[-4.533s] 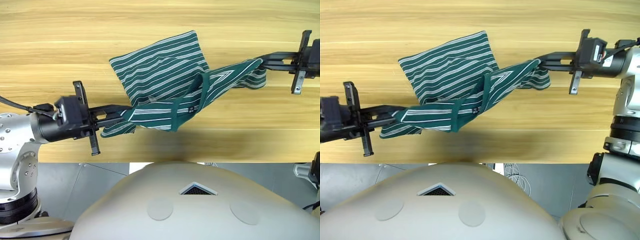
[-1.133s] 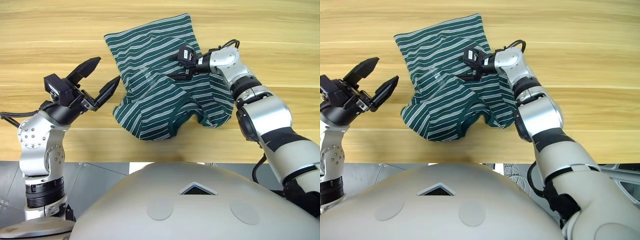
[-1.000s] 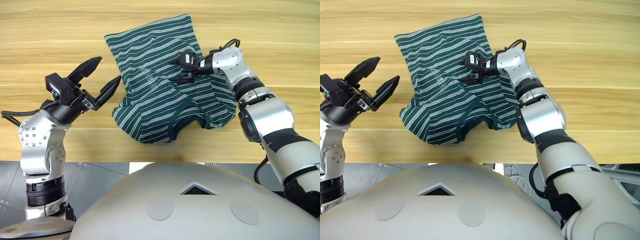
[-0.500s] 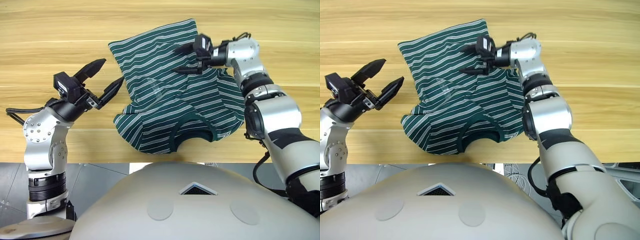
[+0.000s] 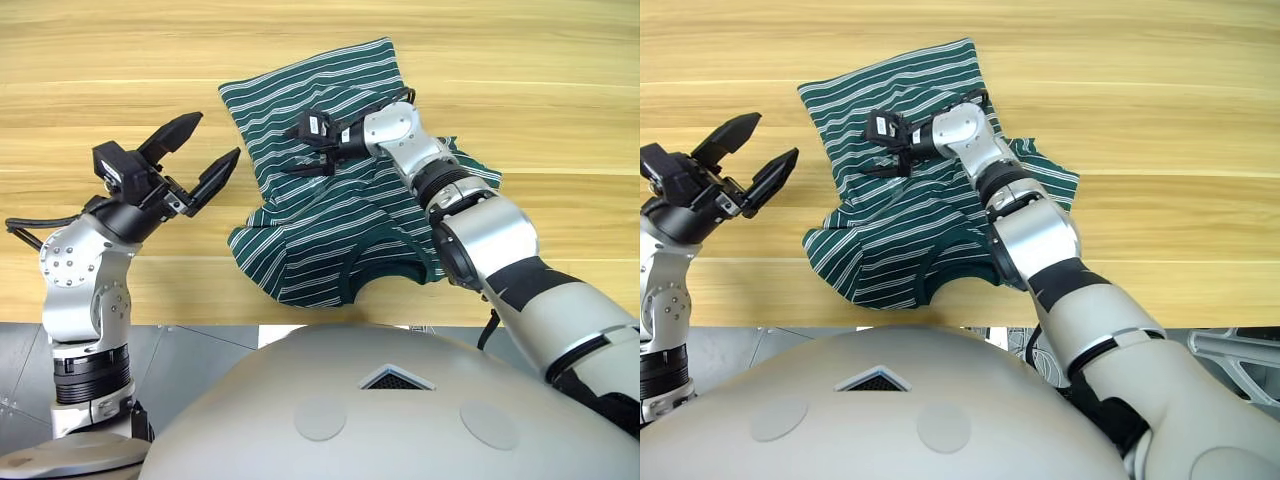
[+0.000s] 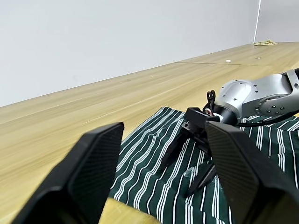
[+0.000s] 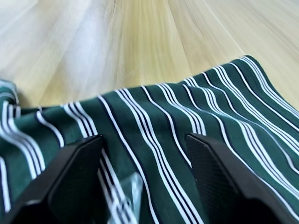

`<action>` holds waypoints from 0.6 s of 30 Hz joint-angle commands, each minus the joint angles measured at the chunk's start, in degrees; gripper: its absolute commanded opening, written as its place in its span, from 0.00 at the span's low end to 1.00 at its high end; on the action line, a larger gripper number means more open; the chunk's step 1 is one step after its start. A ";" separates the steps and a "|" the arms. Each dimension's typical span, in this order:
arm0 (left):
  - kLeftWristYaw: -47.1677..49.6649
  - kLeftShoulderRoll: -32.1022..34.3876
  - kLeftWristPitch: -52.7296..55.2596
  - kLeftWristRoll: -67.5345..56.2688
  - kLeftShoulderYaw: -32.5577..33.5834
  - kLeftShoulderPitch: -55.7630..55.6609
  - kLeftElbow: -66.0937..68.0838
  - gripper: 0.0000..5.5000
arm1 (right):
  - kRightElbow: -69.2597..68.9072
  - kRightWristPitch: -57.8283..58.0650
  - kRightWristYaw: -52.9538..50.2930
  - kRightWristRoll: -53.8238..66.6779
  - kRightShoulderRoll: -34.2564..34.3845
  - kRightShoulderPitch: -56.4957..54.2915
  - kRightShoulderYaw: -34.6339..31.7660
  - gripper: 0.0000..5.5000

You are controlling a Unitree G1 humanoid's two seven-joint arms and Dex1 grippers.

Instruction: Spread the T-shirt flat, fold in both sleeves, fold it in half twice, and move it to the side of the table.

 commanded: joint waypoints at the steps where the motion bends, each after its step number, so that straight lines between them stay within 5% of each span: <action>1: -0.38 0.30 0.43 -0.55 0.43 0.87 -1.01 0.57 | 1.22 2.54 -0.86 -0.93 1.73 -1.07 0.01 0.59; 18: 0.70 -1.30 0.40 -0.87 -0.58 3.83 -3.09 0.57 | 4.02 12.08 -31.33 -5.99 4.76 -3.13 2.79 0.59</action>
